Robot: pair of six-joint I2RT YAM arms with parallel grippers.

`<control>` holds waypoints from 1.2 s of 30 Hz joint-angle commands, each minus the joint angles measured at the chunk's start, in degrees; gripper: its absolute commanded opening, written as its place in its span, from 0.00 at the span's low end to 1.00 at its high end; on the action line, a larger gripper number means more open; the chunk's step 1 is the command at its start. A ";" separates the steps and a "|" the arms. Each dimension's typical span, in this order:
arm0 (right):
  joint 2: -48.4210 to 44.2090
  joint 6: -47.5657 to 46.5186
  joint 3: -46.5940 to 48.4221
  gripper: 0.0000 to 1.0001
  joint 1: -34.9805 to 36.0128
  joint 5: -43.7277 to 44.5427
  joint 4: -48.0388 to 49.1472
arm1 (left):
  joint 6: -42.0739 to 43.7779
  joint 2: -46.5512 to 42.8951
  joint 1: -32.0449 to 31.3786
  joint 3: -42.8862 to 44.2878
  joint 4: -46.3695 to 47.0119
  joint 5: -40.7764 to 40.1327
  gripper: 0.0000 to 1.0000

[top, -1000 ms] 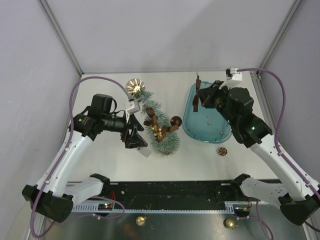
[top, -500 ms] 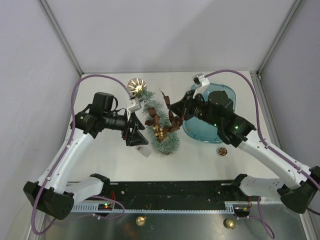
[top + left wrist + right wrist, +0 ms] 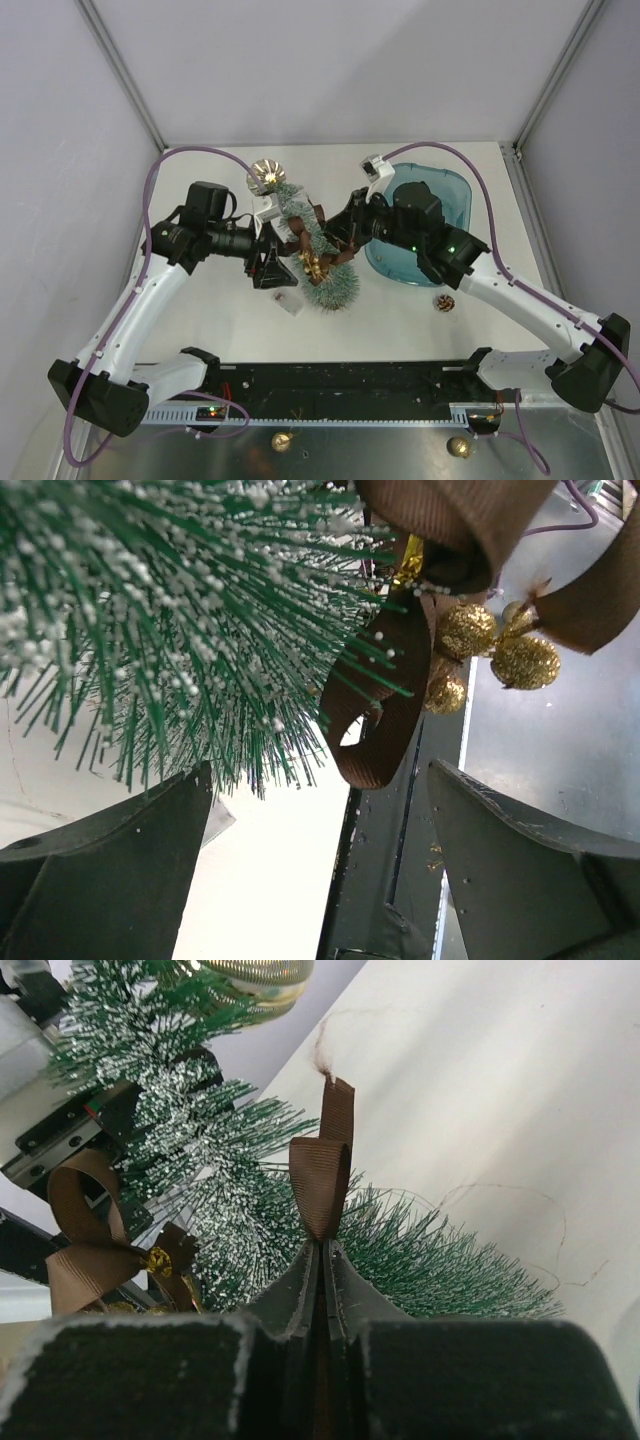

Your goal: Decorate the small christmas tree

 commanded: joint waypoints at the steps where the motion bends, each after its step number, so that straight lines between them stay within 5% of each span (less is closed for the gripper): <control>1: 0.20 0.34 0.16 0.05 1.07 -1.64 0.14 | -0.49 -0.21 0.02 1.52 1.62 1.61 0.92; 5: -0.85 0.02 -0.67 0.08 1.24 -1.45 -0.29 | -0.55 -0.32 0.10 1.39 1.76 1.54 0.92; 11: -3.12 -0.87 -1.22 0.31 0.69 0.47 -2.29 | -0.97 -0.23 0.09 0.85 2.16 1.61 0.93; 17: -5.88 -1.39 -1.32 0.44 -3.74 1.52 -4.12 | -1.76 -2.06 0.08 -0.19 2.21 -0.44 0.99; 36: -10.82 -4.16 -1.44 0.57 -12.51 3.98 -10.20 | -1.69 -9.28 0.42 -1.58 -1.56 -11.37 1.00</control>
